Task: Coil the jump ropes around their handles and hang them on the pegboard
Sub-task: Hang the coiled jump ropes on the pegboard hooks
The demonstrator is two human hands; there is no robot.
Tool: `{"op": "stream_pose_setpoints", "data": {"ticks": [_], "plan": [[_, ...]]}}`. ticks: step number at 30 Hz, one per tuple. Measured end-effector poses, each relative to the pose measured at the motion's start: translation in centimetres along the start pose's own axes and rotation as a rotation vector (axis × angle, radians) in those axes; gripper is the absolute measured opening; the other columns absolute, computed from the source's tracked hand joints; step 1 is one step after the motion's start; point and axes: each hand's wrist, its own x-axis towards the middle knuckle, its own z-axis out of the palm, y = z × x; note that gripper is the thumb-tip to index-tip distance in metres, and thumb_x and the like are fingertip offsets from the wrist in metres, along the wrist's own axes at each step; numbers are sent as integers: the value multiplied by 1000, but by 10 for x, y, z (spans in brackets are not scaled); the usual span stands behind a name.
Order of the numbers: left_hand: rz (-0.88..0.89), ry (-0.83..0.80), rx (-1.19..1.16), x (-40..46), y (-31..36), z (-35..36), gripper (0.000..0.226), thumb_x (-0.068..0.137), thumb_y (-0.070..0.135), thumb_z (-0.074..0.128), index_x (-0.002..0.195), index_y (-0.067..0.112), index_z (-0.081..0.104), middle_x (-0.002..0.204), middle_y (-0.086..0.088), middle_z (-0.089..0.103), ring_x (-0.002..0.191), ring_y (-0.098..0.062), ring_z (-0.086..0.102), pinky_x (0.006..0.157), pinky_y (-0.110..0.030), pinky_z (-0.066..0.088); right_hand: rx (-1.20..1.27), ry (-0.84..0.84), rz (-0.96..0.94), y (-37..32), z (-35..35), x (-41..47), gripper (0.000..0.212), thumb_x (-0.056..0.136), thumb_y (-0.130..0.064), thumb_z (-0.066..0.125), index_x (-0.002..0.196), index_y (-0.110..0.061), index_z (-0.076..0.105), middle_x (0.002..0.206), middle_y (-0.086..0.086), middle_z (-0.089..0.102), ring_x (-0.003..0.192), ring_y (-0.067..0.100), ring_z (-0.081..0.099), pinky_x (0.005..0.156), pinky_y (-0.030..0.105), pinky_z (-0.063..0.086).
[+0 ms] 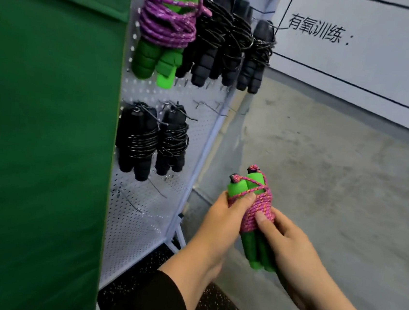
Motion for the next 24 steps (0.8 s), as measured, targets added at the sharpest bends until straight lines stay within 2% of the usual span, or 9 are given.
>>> {"op": "stream_pose_setpoints", "data": {"ticks": [3,4,6,8,10,13,16,20,24], "plan": [[12,-23,30,7,-1,-3,37,93,40,63,127,26,64,117,0,75,112,-18,70,103,-44,53,103,7,55,8,5,8,32,89,-31,69,120,-24,69,111,6,76,105,22,70,93,43,53],[22,-5,45,8,0,-3,43,91,43,63,130,25,62,117,0,75,112,-18,70,103,-46,53,57,51,37,11,7,12,31,90,-29,72,120,-24,67,108,6,76,100,21,71,90,42,54],[21,54,69,10,1,-4,60,87,50,63,138,20,54,121,2,72,116,-17,67,105,-46,51,-140,218,-35,15,10,18,37,87,-30,78,121,-26,64,98,-3,76,83,9,69,76,27,53],[29,69,63,8,3,-2,55,93,47,63,138,18,53,121,7,70,117,-14,65,103,-39,50,-314,354,-117,14,13,20,46,86,-24,79,126,-31,57,99,-13,72,84,-2,67,76,20,51],[12,25,39,5,2,2,41,92,45,68,124,20,63,113,4,75,108,-13,70,94,-34,54,-376,307,-145,14,19,17,56,87,-20,77,134,-36,50,105,-18,71,92,-5,67,82,25,52],[26,57,11,4,4,1,38,88,37,79,119,20,64,106,1,77,97,-9,74,83,-25,57,-406,124,-127,14,25,10,59,95,-20,67,143,-44,44,113,-27,70,103,-8,65,88,25,51],[20,58,-11,3,8,-3,35,87,30,80,116,17,66,103,-3,77,94,-13,75,79,-28,58,-348,33,-142,7,22,8,57,100,-13,60,146,-44,44,120,-30,67,113,-9,62,97,20,49],[65,25,18,2,15,-7,26,92,31,74,110,12,70,101,-13,76,92,-24,75,82,-39,61,-103,-38,-77,-2,11,11,52,99,-8,59,145,-31,49,127,-12,70,122,6,63,106,34,49],[98,-16,86,4,19,-11,31,97,39,65,115,16,71,104,-9,77,101,-26,74,95,-51,57,-57,-58,-39,-5,5,20,60,82,-23,71,139,-28,54,118,1,74,115,21,68,100,43,52]]}}
